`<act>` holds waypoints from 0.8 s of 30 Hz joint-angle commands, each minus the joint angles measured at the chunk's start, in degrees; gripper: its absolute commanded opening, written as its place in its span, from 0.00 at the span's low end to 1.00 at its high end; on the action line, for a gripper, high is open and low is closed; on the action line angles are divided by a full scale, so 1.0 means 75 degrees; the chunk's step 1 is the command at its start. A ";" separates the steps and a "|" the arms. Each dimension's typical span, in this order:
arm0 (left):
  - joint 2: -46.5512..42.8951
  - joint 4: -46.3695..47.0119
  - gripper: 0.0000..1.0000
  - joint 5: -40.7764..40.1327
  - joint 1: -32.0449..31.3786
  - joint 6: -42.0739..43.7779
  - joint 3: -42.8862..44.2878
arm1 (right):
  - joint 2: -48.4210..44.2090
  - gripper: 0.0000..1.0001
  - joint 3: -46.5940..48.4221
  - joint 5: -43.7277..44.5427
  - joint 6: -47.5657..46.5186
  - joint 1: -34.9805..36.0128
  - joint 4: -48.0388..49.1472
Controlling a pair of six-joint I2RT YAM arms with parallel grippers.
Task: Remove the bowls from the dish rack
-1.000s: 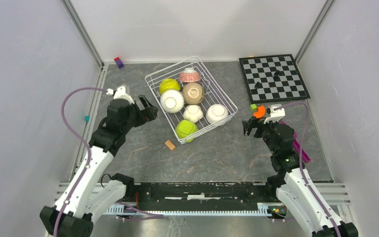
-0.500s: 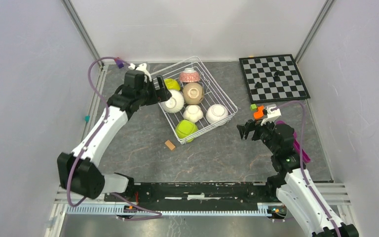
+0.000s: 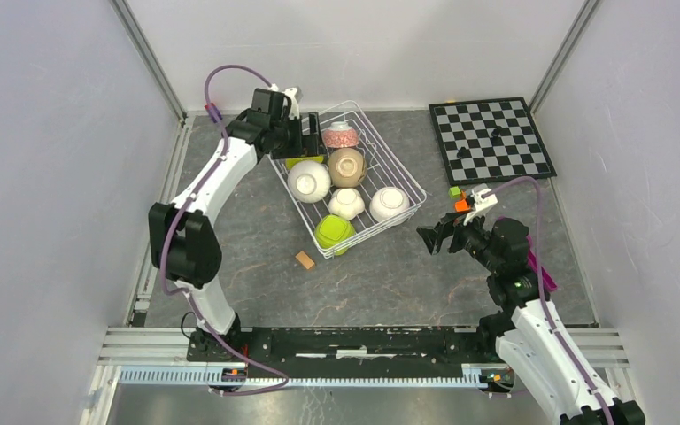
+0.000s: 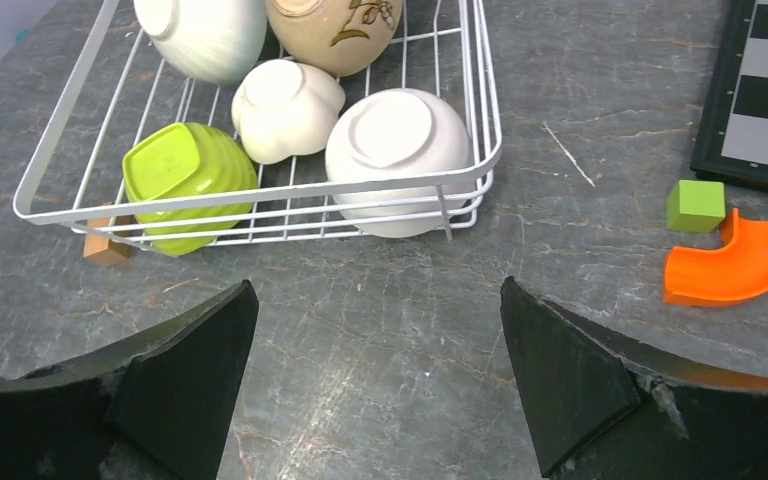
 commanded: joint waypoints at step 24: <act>0.3234 -0.2571 1.00 0.3031 0.0586 0.2684 0.3258 | 0.0036 0.98 0.0390 -0.0824 -0.0061 0.0008 0.0495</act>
